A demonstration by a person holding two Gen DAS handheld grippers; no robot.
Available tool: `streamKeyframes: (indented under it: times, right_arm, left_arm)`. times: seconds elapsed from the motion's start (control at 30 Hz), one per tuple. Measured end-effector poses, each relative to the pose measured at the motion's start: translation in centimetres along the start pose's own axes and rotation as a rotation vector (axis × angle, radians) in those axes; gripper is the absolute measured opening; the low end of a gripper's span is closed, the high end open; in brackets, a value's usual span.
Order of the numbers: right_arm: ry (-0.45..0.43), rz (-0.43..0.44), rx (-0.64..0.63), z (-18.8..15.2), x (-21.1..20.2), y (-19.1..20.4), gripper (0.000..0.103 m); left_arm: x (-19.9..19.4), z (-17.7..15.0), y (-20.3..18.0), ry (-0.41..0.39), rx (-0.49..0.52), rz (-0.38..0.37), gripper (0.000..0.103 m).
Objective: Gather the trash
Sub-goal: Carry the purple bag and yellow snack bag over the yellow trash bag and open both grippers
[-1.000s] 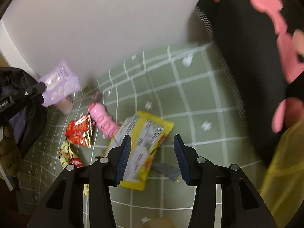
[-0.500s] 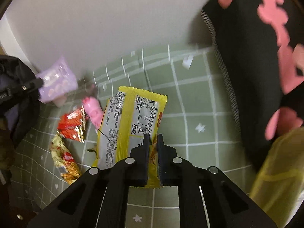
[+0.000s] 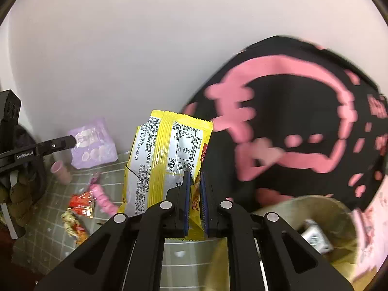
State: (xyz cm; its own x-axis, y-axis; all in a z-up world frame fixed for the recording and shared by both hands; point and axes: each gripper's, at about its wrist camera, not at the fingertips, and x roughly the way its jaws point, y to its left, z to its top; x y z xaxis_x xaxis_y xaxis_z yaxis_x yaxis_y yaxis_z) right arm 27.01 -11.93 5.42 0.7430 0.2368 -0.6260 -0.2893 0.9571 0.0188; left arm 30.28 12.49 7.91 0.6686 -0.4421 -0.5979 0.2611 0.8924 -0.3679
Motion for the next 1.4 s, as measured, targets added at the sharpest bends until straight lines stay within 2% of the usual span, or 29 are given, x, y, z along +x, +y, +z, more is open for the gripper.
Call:
streamKeyframes:
  times: [0.2,0.4,0.57,0.77,0.83,0.97,1.0,1.03,1.07,1.1,1.2,1.4]
  right_arm:
    - [-0.053,-0.124,0.068,-1.0,-4.1,-4.8,0.010]
    - [-0.035,-0.228,0.183,-4.2,-6.3,-10.3,0.010]
    - [0.050,-0.218,0.283,-8.3,-4.7,-13.7,0.010]
    - [0.245,-0.205,0.216,-11.2,1.0,-13.4,0.010]
    - [0.261,-0.213,0.194,-11.7,1.5,-13.3,0.010]
    - [0.224,-0.161,0.209,-11.5,0.5,-13.5,0.011]
    - [0.211,-0.164,0.206,-11.4,0.0,-13.5,0.014]
    - [0.198,-0.165,0.201,-11.3,-0.5,-13.5,0.018]
    - [0.175,-0.163,0.203,-11.2,-1.5,-13.7,0.032]
    - [0.155,-0.159,0.209,-11.1,-2.2,-13.8,0.042]
    - [0.094,-0.177,0.236,-11.0,-4.8,-14.7,0.043]
    - [0.016,-0.309,0.299,-11.6,-8.6,-17.0,0.043]
  left_arm:
    - [2.7,0.9,-6.1,0.026,0.109,-0.123,0.001]
    - [5.8,0.5,-12.3,0.077,0.213,-0.234,0.001]
    - [8.0,-0.3,-16.2,0.117,0.273,-0.279,0.001]
    - [9.8,-1.0,-18.4,0.148,0.302,-0.274,0.001]
    - [10.3,-1.1,-18.6,0.155,0.303,-0.270,0.001]
    - [11.5,-1.6,-19.2,0.190,0.292,-0.279,0.001]
    - [11.8,-1.7,-19.5,0.198,0.296,-0.284,0.001]
    - [12.1,-1.8,-19.9,0.205,0.305,-0.288,0.001]
    - [12.4,-2.1,-20.5,0.212,0.321,-0.292,0.001]
    - [12.6,-2.3,-21.2,0.219,0.337,-0.298,0.001]
    - [13.4,-3.0,-22.8,0.242,0.374,-0.313,0.001]
    - [15.9,-5.0,-25.8,0.323,0.431,-0.326,0.001]
